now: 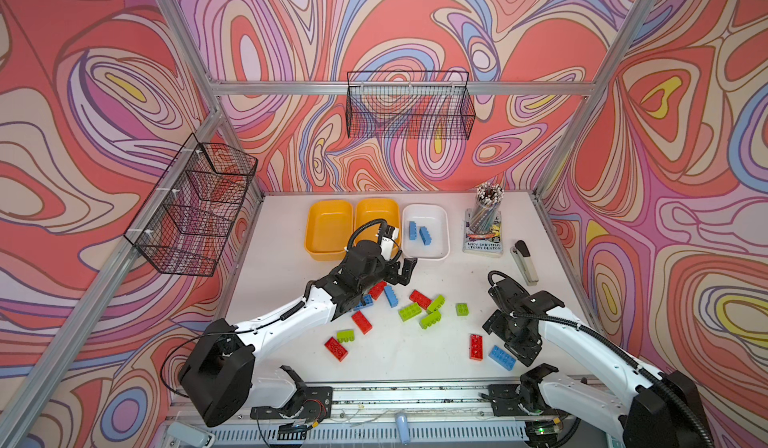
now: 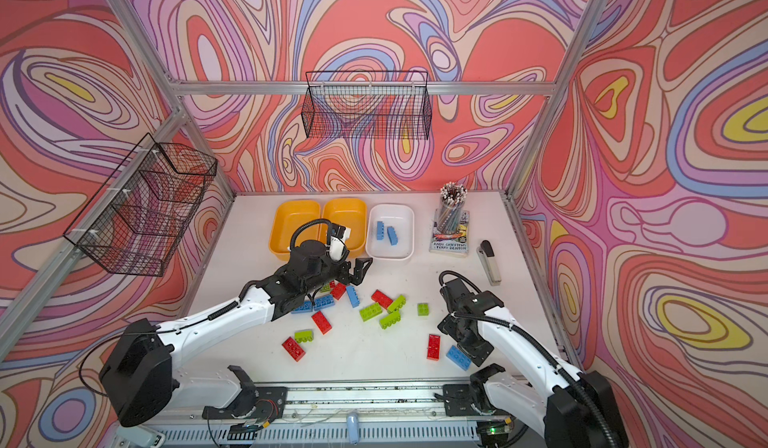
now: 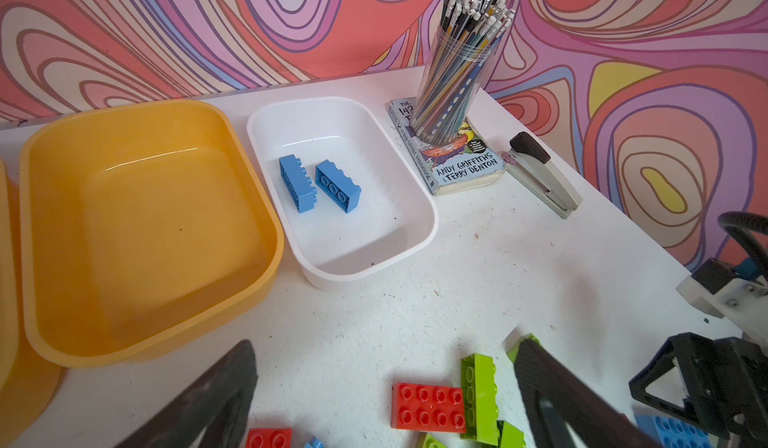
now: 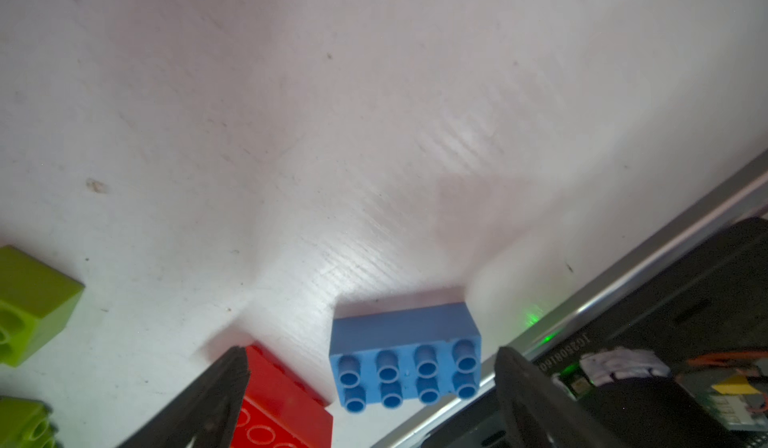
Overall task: Sort the legos into containers by color
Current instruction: 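Move the right gripper to a blue brick nearest the robot and grasp it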
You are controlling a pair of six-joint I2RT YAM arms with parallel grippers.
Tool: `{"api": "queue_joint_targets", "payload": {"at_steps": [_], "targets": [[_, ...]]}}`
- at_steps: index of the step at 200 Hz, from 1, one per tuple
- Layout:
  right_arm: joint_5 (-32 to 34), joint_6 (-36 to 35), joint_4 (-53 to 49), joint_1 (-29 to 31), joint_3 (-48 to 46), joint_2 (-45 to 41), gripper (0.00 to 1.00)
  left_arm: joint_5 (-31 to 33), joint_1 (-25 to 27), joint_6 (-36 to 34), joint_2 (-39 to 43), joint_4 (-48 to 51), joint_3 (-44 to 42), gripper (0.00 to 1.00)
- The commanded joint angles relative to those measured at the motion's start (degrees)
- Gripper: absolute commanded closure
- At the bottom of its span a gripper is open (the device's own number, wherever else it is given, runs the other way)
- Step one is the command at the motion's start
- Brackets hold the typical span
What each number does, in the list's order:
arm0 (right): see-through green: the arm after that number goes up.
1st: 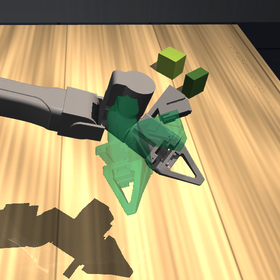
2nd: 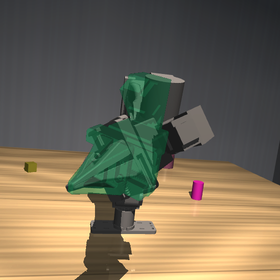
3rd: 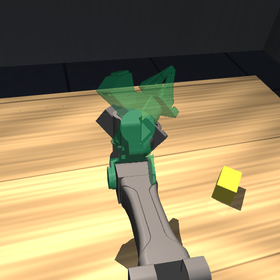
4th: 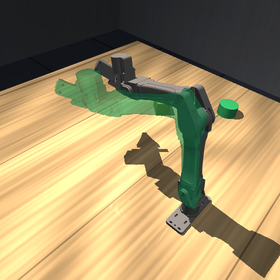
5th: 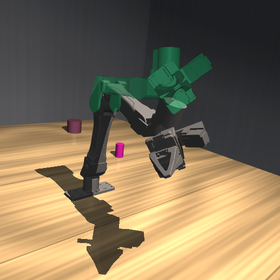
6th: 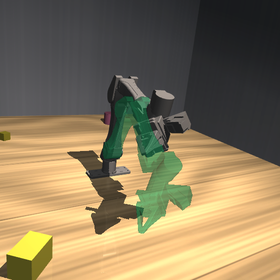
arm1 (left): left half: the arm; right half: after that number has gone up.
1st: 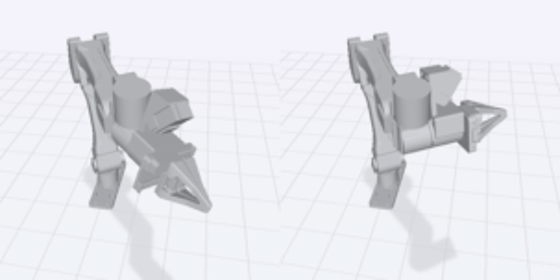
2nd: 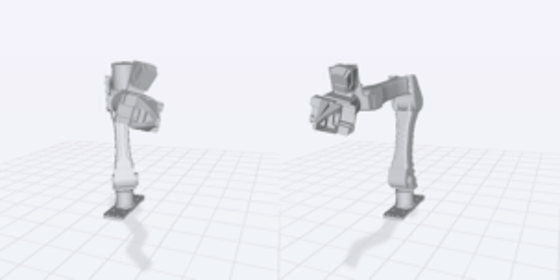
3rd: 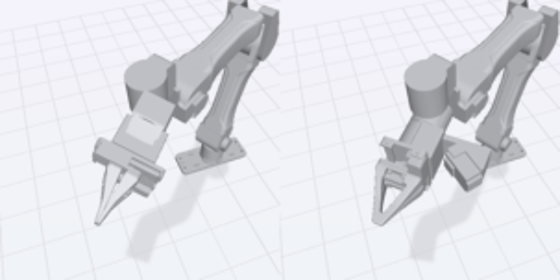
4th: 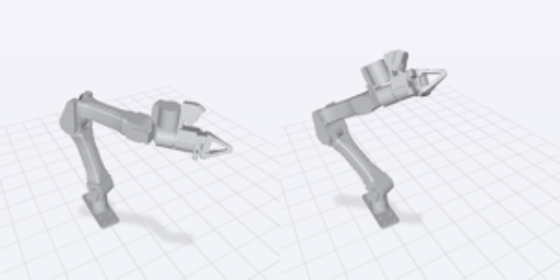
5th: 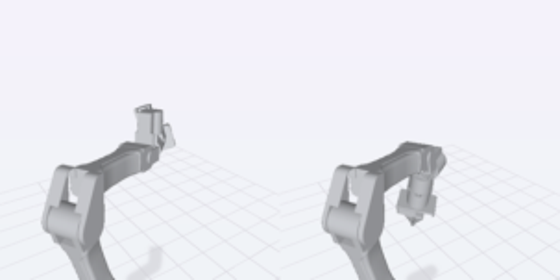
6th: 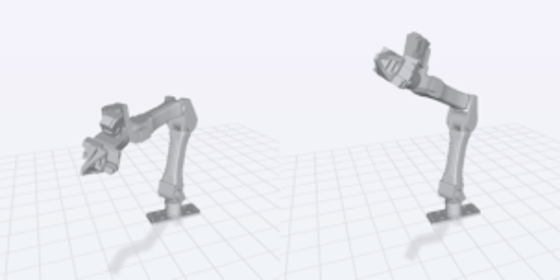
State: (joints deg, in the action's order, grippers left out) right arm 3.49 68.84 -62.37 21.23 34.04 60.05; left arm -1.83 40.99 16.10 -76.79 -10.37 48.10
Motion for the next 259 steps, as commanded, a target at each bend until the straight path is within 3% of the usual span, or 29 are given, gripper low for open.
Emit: {"api": "queue_joint_targets", "payload": {"at_steps": [1,114,188,233,259], "targets": [[-1.3,2.8,1.6,0.2,-1.5,-0.2,0.02,1.1,0.3,-1.0,1.6,1.3,-0.8,0.00],[-4.2,3.7,3.7,0.5,-4.7,-0.9,0.07,2.8,0.3,-1.3,2.9,2.9,-2.3,0.00],[-5.6,4.1,5.3,3.8,-3.8,2.0,0.10,3.9,0.3,-0.6,3.7,2.7,-3.7,0.00],[-6.6,5.8,7.3,6.3,-4.8,3.3,0.17,4.5,0.3,-0.4,4.5,2.8,-4.6,0.00],[-6.8,5.7,8.5,6.8,-5.2,4.2,0.27,4.9,0.3,-0.4,4.9,2.9,-4.7,0.00]]}}
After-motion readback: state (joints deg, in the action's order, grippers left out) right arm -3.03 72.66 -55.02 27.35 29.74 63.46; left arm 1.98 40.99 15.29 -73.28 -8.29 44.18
